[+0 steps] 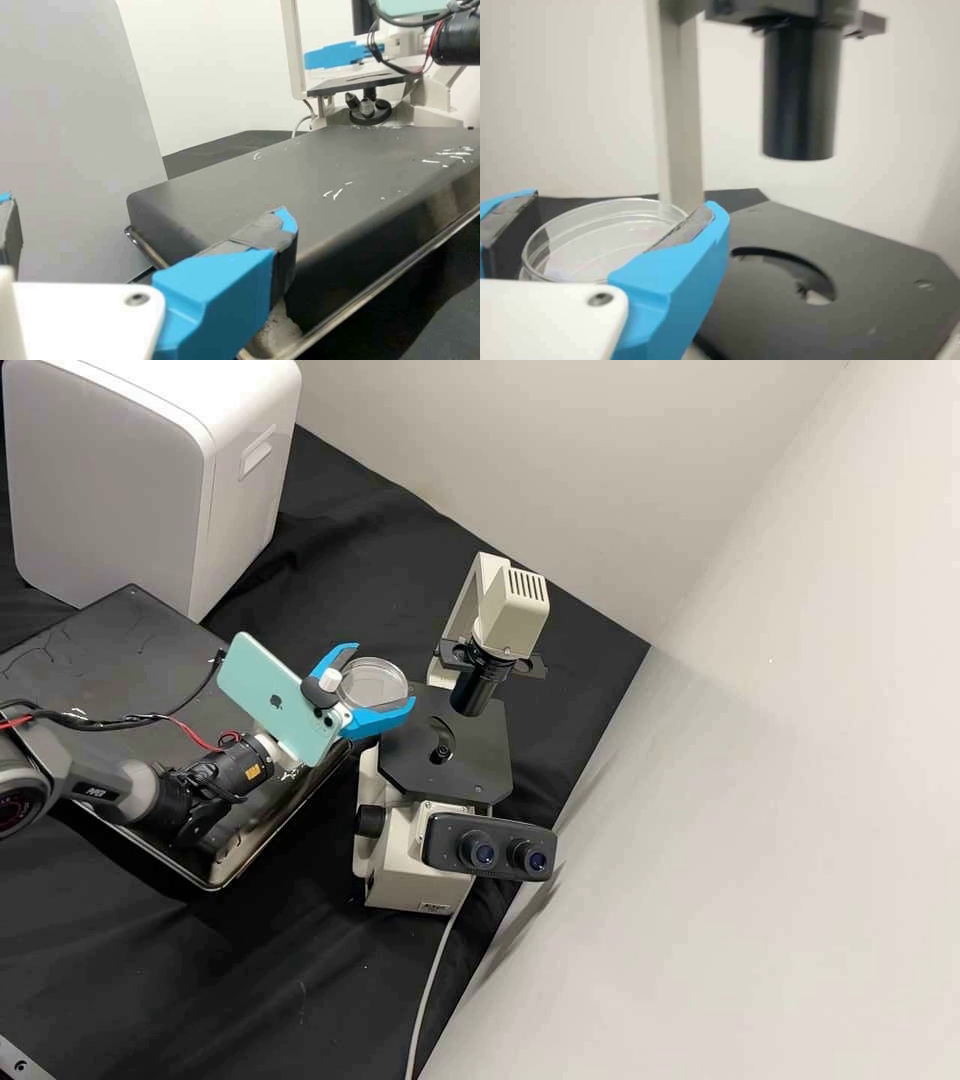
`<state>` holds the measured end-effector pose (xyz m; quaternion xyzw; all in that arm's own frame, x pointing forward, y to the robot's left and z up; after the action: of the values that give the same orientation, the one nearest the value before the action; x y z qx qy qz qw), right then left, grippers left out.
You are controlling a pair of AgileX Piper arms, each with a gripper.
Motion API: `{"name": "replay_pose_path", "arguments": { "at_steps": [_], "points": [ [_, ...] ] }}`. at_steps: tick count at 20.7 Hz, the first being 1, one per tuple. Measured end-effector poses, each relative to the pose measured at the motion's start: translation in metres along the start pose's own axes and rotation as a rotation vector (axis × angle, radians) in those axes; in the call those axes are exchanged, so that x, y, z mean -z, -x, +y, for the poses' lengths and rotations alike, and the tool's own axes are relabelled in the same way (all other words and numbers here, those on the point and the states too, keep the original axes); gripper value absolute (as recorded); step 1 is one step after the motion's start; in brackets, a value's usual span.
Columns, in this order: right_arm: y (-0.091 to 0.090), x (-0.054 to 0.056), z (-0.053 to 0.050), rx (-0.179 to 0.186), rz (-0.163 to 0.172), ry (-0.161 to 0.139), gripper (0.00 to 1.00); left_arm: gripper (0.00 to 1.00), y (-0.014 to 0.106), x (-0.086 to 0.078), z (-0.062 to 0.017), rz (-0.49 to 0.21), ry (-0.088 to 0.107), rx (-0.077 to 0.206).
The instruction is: Place the petri dish on the microscope
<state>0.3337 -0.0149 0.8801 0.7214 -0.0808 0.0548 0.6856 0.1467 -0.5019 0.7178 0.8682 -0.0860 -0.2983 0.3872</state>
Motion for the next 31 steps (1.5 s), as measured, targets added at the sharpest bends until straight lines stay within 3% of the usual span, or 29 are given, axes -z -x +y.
{"name": "replay_pose_path", "arguments": {
  "at_steps": [9, 14, 20, 28, 31],
  "points": [
    [-0.011, -0.016, 0.006, -0.011, -0.060, -0.002, 0.00, 1.00, 0.000, 0.000, -0.0009, 0.000, 0.000, 0.005],
    [-0.017, -0.024, 0.001, 0.002, -0.091, -0.002, 0.00, 1.00, 0.000, 0.000, -0.0012, 0.001, 0.000, 0.007],
    [-0.022, -0.029, 0.006, -0.014, -0.097, 0.011, 0.00, 1.00, 0.000, 0.000, -0.0012, 0.001, 0.000, 0.007],
    [-0.024, -0.042, 0.016, -0.043, -0.129, 0.014, 0.00, 1.00, -0.001, 0.000, -0.0022, 0.001, -0.001, 0.013],
    [-0.028, -0.047, 0.014, -0.046, -0.136, 0.011, 0.00, 1.00, -0.001, 0.000, -0.0022, 0.001, -0.001, 0.013]
  ]
}}
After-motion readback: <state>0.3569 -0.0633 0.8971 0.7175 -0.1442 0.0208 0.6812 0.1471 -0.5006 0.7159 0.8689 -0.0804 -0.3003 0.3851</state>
